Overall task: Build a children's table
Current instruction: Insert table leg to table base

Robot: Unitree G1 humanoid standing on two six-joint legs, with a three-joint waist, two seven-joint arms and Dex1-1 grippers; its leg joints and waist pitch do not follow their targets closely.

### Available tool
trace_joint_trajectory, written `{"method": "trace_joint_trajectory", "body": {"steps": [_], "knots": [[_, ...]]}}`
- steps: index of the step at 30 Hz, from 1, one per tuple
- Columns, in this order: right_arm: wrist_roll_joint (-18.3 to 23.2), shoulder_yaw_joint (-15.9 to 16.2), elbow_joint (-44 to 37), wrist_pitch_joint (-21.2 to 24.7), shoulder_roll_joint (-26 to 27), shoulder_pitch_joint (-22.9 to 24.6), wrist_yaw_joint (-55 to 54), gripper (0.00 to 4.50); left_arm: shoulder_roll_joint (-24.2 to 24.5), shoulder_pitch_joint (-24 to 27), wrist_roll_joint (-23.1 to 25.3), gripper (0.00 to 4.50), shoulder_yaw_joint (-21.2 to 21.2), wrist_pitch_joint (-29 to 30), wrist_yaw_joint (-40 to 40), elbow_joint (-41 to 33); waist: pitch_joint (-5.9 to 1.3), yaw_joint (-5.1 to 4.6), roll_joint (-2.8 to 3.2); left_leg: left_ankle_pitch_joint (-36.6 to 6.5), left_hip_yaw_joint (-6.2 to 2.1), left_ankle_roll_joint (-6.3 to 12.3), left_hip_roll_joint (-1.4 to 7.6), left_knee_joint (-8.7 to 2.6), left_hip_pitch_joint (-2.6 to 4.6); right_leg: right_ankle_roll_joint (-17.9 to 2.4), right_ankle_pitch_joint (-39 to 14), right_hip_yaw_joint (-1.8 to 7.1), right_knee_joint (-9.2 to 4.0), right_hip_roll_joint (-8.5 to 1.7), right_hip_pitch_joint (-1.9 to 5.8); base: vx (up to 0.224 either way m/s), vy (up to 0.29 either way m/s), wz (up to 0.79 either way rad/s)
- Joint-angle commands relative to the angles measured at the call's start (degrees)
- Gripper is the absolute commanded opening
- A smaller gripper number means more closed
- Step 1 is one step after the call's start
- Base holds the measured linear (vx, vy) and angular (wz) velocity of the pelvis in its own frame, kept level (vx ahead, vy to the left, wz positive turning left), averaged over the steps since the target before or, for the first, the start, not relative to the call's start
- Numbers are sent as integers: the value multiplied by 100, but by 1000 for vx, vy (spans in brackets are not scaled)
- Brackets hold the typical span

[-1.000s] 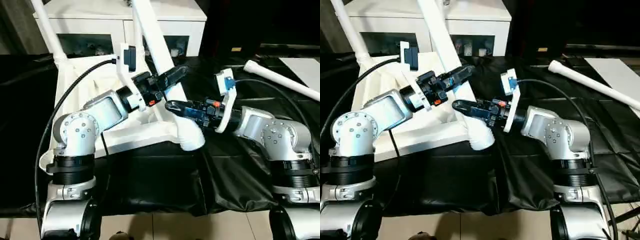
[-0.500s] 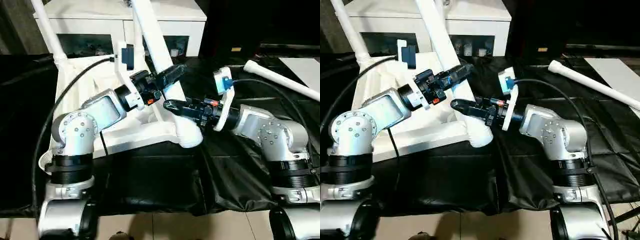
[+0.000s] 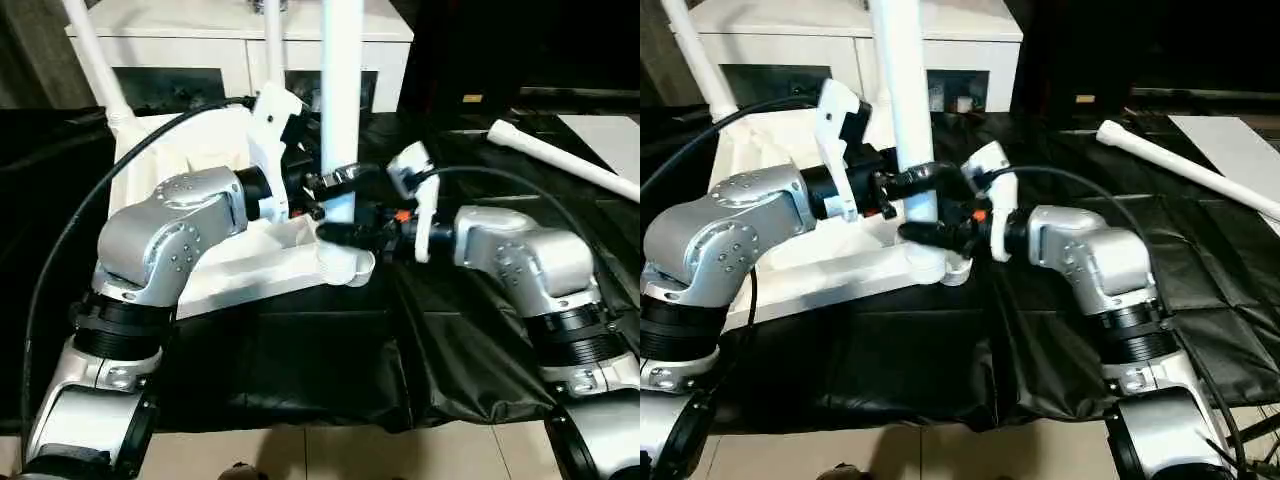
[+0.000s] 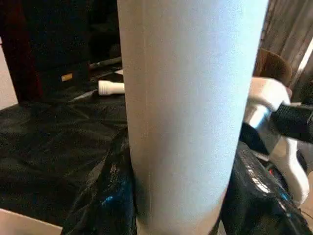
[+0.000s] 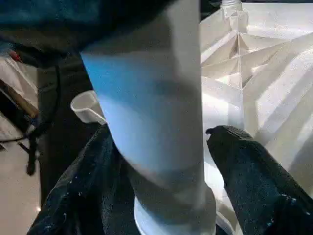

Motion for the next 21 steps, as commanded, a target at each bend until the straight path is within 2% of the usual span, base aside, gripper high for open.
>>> {"method": "trace_joint_trajectory", "body": {"steps": [1,4,8,10,11,15,17,21], "knots": [[-246,135,-12,-210,-68,13,-82,302,18,-125,24,188,-82,-137,-218,-144,-459,-21,69,-1283,23,-359,1,-408,133,-1138,-890,74,-363,-155,286,0,0,0],[-321,169,30,-331,-21,16,-125,302,19,-134,43,188,-104,-163,-288,-115,-457,-24,61,-1351,20,-356,-3,-408,141,-1132,-966,75,-364,-153,290,0,0,0],[-391,162,72,-554,57,15,-143,302,55,-126,61,188,-137,-149,-434,-111,-457,-29,94,-1422,11,-360,-3,-409,141,-1134,-1017,75,-362,-151,285,0,0,0],[-422,155,95,-649,76,7,-154,302,83,-111,76,188,-167,-146,-490,-117,-456,-33,88,-1431,11,-358,-4,-412,144,-1142,-1027,73,-361,-147,283,0,0,0],[-434,152,110,-700,85,4,-155,285,90,-102,95,188,-176,-151,-519,-114,-459,-34,87,-1431,11,-359,0,-411,149,-1150,-993,73,-357,-145,282,0,0,0],[-448,149,142,-779,102,0,-111,266,89,-92,128,188,-173,-168,-554,-104,-462,-31,99,-1414,12,-342,1,-407,152,-1192,-899,72,-348,-141,283,0,0,0],[-436,161,153,-808,110,13,-42,236,100,-66,114,188,-162,-152,-584,-126,-463,-31,97,-1420,13,-335,0,-406,153,-1201,-902,74,-348,-144,285,0,0,0],[-428,168,164,-836,121,31,15,207,106,-39,104,188,-149,-143,-600,-132,-464,-31,81,-1376,13,-315,0,-405,142,-1212,-866,75,-343,-148,293,0,0,0]]}}
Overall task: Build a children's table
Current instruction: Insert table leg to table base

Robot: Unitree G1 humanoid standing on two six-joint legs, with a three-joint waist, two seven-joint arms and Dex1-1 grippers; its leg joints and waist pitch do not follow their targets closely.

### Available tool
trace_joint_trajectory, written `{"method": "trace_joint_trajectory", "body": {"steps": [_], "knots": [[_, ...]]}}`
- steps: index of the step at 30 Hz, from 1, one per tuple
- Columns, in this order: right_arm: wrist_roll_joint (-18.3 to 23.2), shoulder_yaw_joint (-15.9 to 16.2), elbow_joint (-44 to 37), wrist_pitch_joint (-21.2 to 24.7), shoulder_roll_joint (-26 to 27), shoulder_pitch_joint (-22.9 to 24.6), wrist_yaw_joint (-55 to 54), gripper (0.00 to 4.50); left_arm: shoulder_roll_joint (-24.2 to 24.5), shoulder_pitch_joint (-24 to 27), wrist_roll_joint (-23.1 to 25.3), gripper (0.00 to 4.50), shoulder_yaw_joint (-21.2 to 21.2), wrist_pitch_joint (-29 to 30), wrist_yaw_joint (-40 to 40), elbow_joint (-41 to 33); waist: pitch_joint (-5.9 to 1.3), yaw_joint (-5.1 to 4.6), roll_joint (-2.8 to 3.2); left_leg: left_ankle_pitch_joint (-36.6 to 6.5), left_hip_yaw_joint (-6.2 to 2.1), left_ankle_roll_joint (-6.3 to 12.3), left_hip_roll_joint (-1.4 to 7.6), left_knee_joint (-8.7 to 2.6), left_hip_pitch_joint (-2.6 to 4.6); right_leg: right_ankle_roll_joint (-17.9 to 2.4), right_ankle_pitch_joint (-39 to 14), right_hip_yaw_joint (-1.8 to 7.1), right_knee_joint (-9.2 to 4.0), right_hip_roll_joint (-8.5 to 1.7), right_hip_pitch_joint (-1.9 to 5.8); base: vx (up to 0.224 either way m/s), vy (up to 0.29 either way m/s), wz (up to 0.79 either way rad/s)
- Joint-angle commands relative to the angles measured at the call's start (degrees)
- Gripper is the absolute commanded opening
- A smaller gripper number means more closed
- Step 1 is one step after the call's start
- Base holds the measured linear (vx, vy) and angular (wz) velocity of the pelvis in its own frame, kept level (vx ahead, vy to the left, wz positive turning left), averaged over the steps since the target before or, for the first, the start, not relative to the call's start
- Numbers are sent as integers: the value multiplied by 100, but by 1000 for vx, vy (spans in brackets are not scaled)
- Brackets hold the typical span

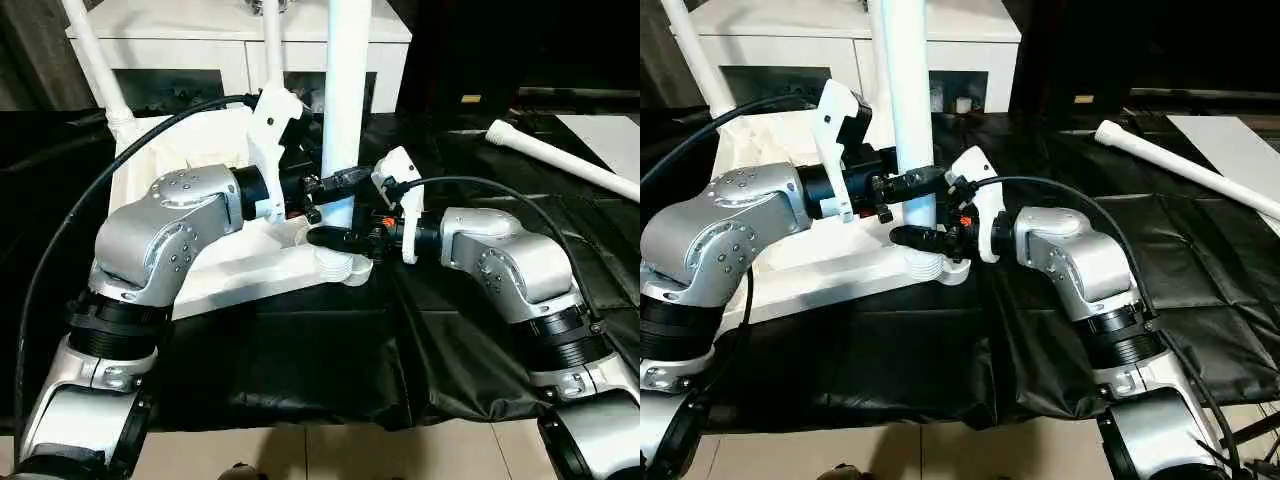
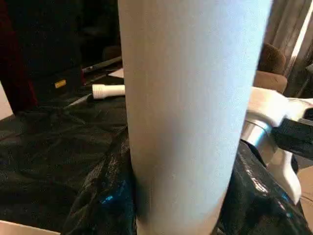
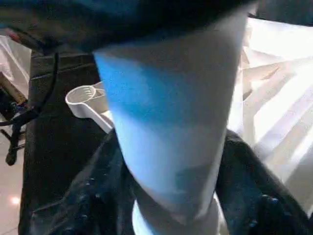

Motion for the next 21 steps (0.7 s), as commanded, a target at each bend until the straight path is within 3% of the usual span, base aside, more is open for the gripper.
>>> {"method": "trace_joint_trajectory", "body": {"steps": [1,3,6,17,20,21], "knots": [[-100,-89,93,-101,-13,7,-58,197,-28,-33,-95,188,-101,37,-218,-128,-467,-18,69,-1377,17,-312,1,-405,137,-1210,-873,74,-362,-147,291,0,0,0],[-77,-82,96,-136,-5,32,-6,196,-52,-19,-42,188,-88,-29,-206,-93,-468,-17,64,-1386,19,-305,0,-402,142,-1210,-898,76,-362,-148,290,0,0,0],[-66,-80,94,-147,-2,42,3,192,-60,-20,72,258,-95,-84,-107,-47,-466,-20,71,-1377,17,-298,6,-405,143,-1212,-866,75,-366,-146,286,0,0,0],[-193,-291,168,-233,68,164,-478,188,-86,37,-12,339,279,-115,-18,161,-473,-25,64,-1317,22,-320,-8,-397,134,-1226,-843,79,-360,-147,289,0,0,0],[-282,-429,295,-306,83,175,-768,187,-45,24,180,361,386,-421,94,279,-469,-20,67,-1368,22,-340,-9,-401,146,-1176,-964,78,-382,-147,282,0,0,0],[-371,-528,434,-391,81,181,-1009,187,25,40,485,383,371,-807,214,473,-468,-28,51,-1371,17,-333,-12,-406,133,-1128,-1015,76,-398,-145,283,0,0,0]]}}
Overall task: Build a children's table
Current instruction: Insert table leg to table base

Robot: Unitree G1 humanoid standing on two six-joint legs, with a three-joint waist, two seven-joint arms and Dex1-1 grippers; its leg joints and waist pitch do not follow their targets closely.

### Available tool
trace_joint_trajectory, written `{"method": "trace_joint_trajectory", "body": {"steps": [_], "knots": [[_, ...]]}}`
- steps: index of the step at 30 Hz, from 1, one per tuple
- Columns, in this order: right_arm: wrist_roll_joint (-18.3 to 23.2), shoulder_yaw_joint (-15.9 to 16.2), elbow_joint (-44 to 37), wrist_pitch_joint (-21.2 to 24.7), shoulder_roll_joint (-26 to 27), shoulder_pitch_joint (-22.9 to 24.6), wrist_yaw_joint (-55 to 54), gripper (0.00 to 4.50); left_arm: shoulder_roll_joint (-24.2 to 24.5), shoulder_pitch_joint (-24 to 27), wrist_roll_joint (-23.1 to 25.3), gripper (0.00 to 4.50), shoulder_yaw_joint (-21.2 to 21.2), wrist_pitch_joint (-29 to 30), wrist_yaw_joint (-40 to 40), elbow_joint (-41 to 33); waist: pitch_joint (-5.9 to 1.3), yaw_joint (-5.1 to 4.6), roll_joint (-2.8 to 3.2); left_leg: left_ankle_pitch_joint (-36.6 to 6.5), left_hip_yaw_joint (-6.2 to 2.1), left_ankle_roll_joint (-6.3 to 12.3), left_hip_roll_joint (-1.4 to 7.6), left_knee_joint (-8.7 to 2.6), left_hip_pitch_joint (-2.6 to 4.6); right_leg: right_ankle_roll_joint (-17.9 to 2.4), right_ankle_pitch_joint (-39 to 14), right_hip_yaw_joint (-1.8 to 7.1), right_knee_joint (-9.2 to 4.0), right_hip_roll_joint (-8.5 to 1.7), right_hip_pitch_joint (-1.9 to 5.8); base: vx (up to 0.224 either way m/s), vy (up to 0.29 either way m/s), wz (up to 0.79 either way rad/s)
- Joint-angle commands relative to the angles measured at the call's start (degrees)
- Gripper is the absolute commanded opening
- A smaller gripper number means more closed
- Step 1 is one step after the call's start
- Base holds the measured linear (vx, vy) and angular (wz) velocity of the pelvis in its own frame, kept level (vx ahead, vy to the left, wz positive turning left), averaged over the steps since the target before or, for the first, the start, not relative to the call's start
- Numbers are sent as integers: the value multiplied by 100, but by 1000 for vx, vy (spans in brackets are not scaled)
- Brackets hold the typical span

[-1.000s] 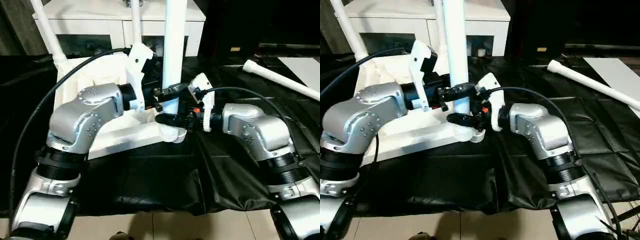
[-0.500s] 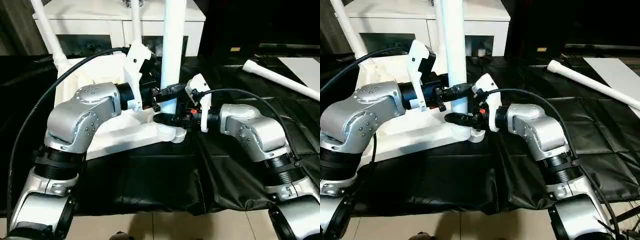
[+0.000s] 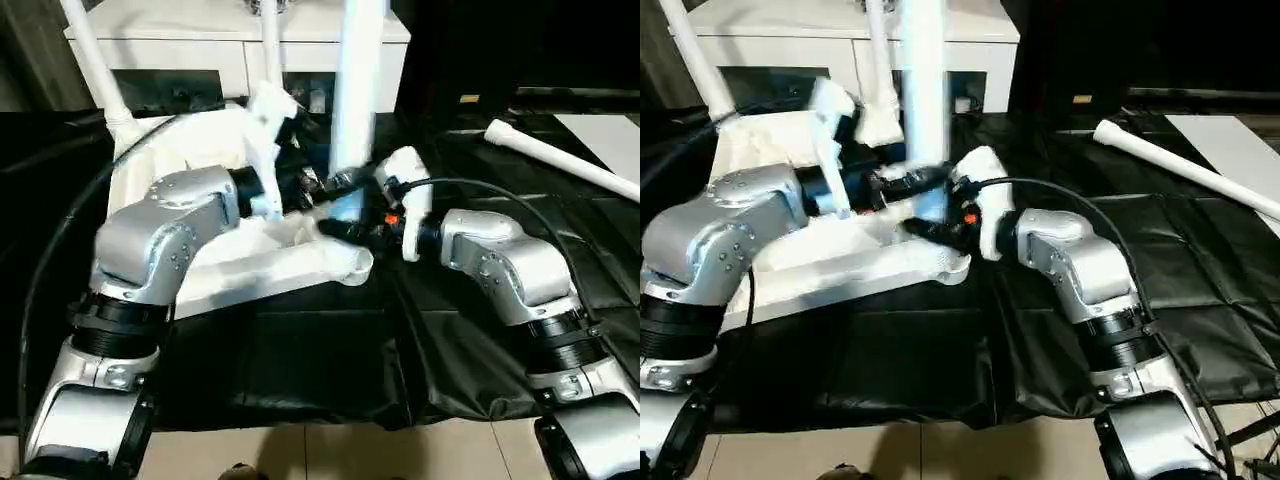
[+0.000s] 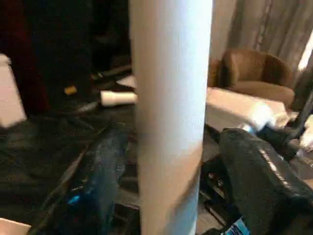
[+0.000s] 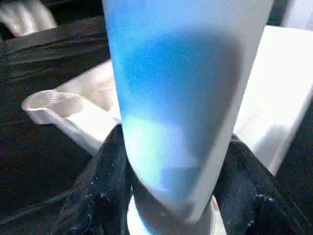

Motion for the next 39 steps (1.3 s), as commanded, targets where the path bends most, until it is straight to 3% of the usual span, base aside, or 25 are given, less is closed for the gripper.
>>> {"method": "trace_joint_trajectory", "body": {"steps": [1,4,7,10,13,17,18,19,20,21,22,23,24,25,28,29,32,39], "knots": [[-231,-308,265,-183,-43,-3,-503,187,161,59,519,383,-21,-578,159,347,-464,-37,51,-1384,18,-347,-17,-407,127,-1095,-1056,76,-398,-144,289,0,0,0],[-368,-361,462,-279,-58,-26,-792,187,218,124,727,401,-120,-811,155,503,-473,-26,49,-1349,12,-381,-9,-411,137,-982,-1165,77,-410,-161,276,0,0,0],[-704,-478,1010,-958,-128,-42,-1304,187,-11,401,1419,402,-835,-1514,251,1539,-481,-34,92,-1391,32,-419,-25,-394,142,-993,-1083,82,-404,-148,256,0,0,0],[-632,-577,915,-862,-125,15,-1251,187,-145,482,1687,385,-1187,-1924,86,2164,-507,-30,64,-1284,24,-314,-38,-398,106,-963,-884,87,-397,-146,307,0,0,0],[-586,-609,820,-813,-127,85,-1186,187,-237,490,1803,357,-1287,-2164,-47,2552,-531,-39,94,-1109,18,-239,-22,-379,99,-1159,-358,85,-356,-161,328,0,0,0],[-518,-599,650,-842,-126,220,-1071,187,-283,385,2140,318,-1472,-2587,-430,3316,-510,-58,91,-1281,20,-167,-22,-389,119,-1224,-579,89,-388,-168,340,0,0,0],[-496,-584,539,-833,-146,293,-1027,187,-281,232,2352,310,-1571,-2889,-372,3785,-498,-65,144,-1335,22,-152,-28,-387,124,-1217,-723,92,-413,-164,324,0,0,0],[-495,-583,536,-832,-146,294,-1025,187,-280,228,2356,310,-1574,-2894,-371,3795,-503,-74,129,-1398,24,-161,-27,-389,138,-1173,-804,95,-426,-158,325,0,0,0],[-469,-560,424,-782,-164,351,-948,187,-249,115,2480,299,-1649,-3049,-351,4082,-502,-78,154,-1406,16,-166,-26,-395,140,-1167,-800,94,-424,-156,328,0,0,0],[-465,-556,403,-770,-167,362,-930,187,-245,97,2495,288,-1659,-3073,-351,4127,-501,-89,139,-1431,14,-177,-24,-398,138,-1169,-826,91,-423,-159,330,0,0,0],[-455,-530,307,-721,-184,417,-863,187,-215,32,2548,278,-1682,-3132,-410,4293,-495,-99,173,-1452,8,-183,-20,-402,137,-1205,-854,88,-421,-163,325,0,0,0],[-455,-527,297,-716,-186,424,-856,187,-212,26,2554,273,-1683,-3138,-419,4312,-491,-104,161,-1477,13,-179,-20,-404,139,-1205,-878,89,-437,-162,325,0,0,0],[-447,-505,183,-671,-211,497,-784,187,-177,-33,2619,266,-1678,-3201,-540,4483,-488,-120,193,-1506,6,-184,-22,-407,135,-1229,-880,88,-429,-160,325,0,0,0],[-444,-499,138,-658,-223,527,-758,187,-165,-50,2645,255,-1669,-3228,-596,4540,-484,-139,170,-1558,6,-178,-22,-411,130,-1231,-926,87,-444,-163,333,0,0,0],[-424,-468,37,-594,-282,593,-652,187,-109,-55,2587,230,-1610,-3172,-915,4538,-486,-159,210,-1639,-4,-199,-16,-417,144,-1293,-997,83,-439,-169,324,0,0,0],[-415,-469,7,-567,-293,610,-629,187,-86,-91,2593,224,-1604,-3184,-1066,4608,-487,-171,189,-1636,3,-195,-14,-410,145,-1347,-946,86,-438,-166,325,0,0,0],[-394,-446,-64,-514,-313,639,-557,187,-70,-187,2635,195,-1585,-3204,-1166,4849,-486,-169,215,-1612,12,-166,-20,-403,149,-1387,-914,87,-442,-165,317,0,0,0],[-406,-434,-181,-417,-306,678,-476,187,-29,-262,2728,146,-1578,-3088,-1399,5063,-479,-171,194,-1630,7,-150,-7,-418,143,-1416,-976,88,-445,-177,323,0,0,0]]}}
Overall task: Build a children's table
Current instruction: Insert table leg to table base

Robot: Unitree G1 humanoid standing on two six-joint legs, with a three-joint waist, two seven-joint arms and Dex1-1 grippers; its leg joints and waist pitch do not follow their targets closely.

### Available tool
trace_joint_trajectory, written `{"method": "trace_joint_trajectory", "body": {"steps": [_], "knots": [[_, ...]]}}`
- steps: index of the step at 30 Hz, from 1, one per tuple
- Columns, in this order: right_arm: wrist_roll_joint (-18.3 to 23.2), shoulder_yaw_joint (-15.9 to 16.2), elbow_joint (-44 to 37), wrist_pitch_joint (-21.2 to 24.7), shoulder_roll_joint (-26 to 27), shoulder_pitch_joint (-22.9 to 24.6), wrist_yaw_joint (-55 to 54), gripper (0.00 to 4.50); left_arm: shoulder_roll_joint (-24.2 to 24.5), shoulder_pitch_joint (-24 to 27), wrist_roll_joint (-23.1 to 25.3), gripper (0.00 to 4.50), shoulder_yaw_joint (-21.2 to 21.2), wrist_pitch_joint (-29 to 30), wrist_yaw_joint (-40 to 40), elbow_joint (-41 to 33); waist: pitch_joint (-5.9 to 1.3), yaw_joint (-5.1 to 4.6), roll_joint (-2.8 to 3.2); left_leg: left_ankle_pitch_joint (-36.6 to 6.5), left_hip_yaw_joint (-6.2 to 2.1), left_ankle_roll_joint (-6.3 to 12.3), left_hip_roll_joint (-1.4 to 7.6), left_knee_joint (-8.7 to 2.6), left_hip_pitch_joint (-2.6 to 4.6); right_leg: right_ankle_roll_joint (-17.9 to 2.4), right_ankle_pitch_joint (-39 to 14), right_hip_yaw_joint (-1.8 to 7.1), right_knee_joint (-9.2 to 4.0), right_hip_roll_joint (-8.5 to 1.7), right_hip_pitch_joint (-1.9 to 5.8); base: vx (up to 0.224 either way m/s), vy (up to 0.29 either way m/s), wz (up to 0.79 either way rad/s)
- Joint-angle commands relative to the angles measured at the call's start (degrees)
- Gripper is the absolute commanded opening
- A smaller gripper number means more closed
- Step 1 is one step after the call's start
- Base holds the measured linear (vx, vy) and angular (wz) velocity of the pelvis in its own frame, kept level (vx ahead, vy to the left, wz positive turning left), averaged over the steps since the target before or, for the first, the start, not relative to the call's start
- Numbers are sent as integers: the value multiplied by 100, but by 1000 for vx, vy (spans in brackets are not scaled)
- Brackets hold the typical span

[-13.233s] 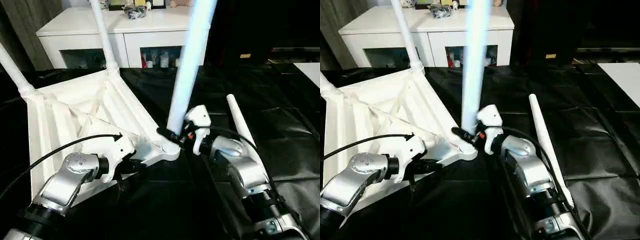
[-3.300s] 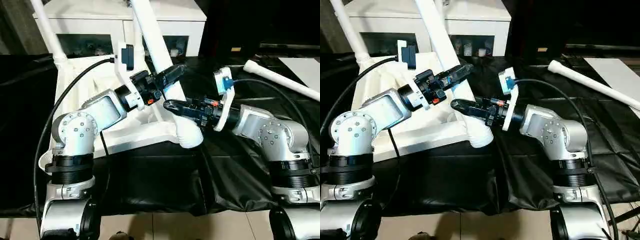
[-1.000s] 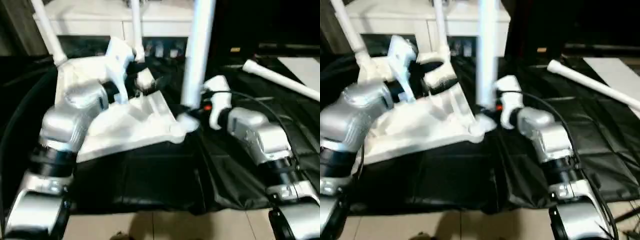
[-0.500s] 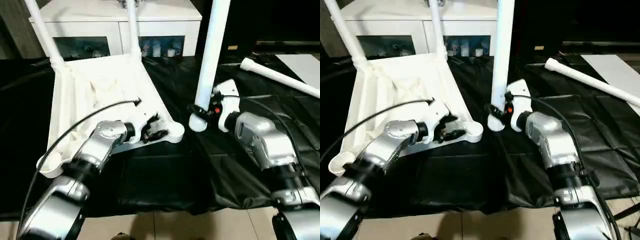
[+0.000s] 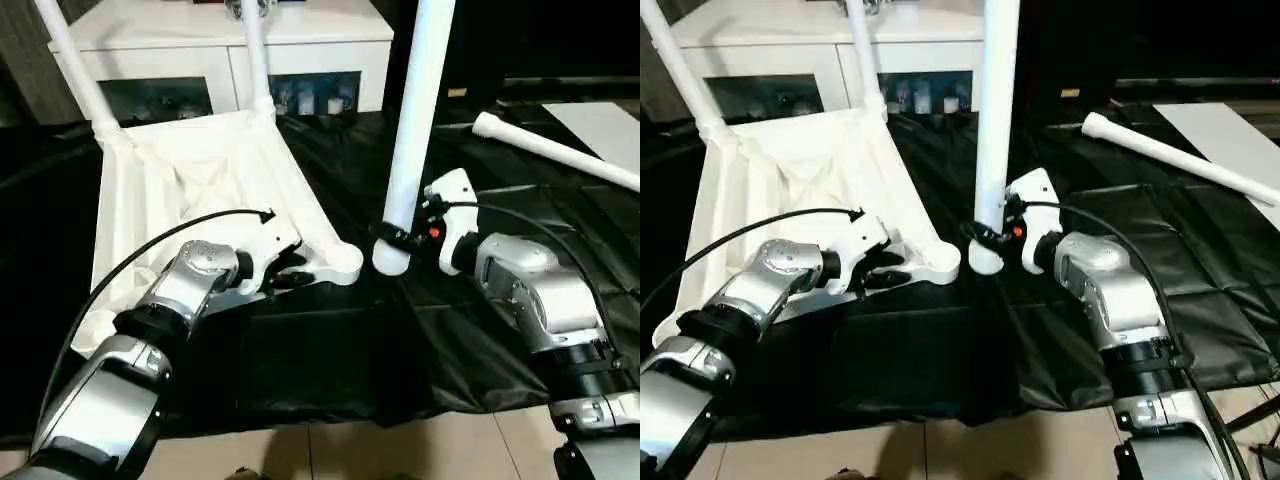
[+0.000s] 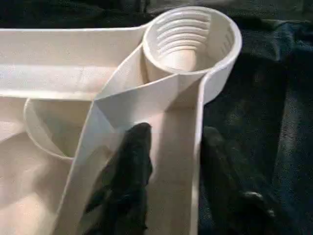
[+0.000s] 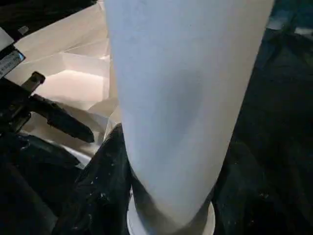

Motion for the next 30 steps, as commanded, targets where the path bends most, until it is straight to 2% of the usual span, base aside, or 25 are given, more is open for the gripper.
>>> {"method": "trace_joint_trajectory", "body": {"steps": [1,3,5,8,12,13,14,17,21,26,27,29,30], "knots": [[78,4,-176,44,-38,-22,64,187,90,-86,97,135,43,72,-55,75,-468,3,23,-1672,13,-142,-4,-408,134,-1396,-1055,86,-442,-185,314,0,0,0],[65,4,-159,49,-30,-42,84,187,92,-108,139,108,38,98,-110,144,-465,3,16,-1707,15,-144,-2,-408,138,-1372,-1143,90,-451,-188,308,0,0,0],[59,0,-163,57,-24,-47,92,187,92,-127,174,104,36,86,-133,190,-465,7,20,-1688,15,-138,-4,-409,140,-1348,-1183,93,-459,-188,305,0,0,0],[57,-8,-179,78,-16,-64,95,187,114,-130,190,64,59,129,-193,182,-460,0,3,-1684,14,-138,-2,-415,131,-1333,-1197,91,-458,-189,305,0,0,0],[53,-11,-177,84,-16,-78,103,187,181,-82,248,50,24,206,-315,84,-448,-2,6,-1755,11,-149,-1,-425,135,-1287,-1422,92,-477,-195,294,0,0,0],[55,-17,-171,86,-16,-85,107,187,199,-53,258,20,21,226,-352,45,-448,-4,8,-1768,10,-151,-4,-426,136,-1274,-1451,91,-478,-193,292,0,0,0],[58,-22,-172,90,-16,-88,110,187,218,-21,273,19,13,241,-380,9,-448,-8,0,-1740,7,-143,-1,-432,132,-1251,-1488,93,-485,-201,294,0,0,0],[62,-40,-168,97,-8,-96,118,187,271,80,317,1,-16,223,-437,-63,-457,-25,5,-1649,2,-143,0,-434,108,-1264,-1359,90,-466,-198,309,0,0,0],[68,-52,-142,98,-7,-116,132,187,377,234,338,0,-1,206,-519,-215,-475,-67,-7,-1478,10,-79,-1,-424,98,-1395,-930,86,-436,-190,326,0,0,0],[78,-44,-136,98,10,-121,155,187,440,327,287,0,71,318,-609,-402,-473,-82,5,-1470,18,-46,4,-425,115,-1453,-882,86,-436,-192,327,0,0,0],[85,-41,-142,102,15,-118,170,187,459,368,266,0,95,409,-651,-506,-471,-82,29,-1471,18,-49,8,-428,120,-1463,-871,87,-434,-192,321,0,0,0],[117,-35,-210,140,1,-95,233,187,479,586,139,0,196,830,-636,-1055,-478,-92,26,-1459,18,-58,14,-427,120,-1482,-793,87,-423,-190,332,0,0,0],[118,-36,-212,141,0,-94,234,187,478,591,135,0,198,841,-634,-1069,-474,-99,26,-1428,9,-49,25,-435,104,-1529,-683,84,-404,-196,344,0,0,0]]}}
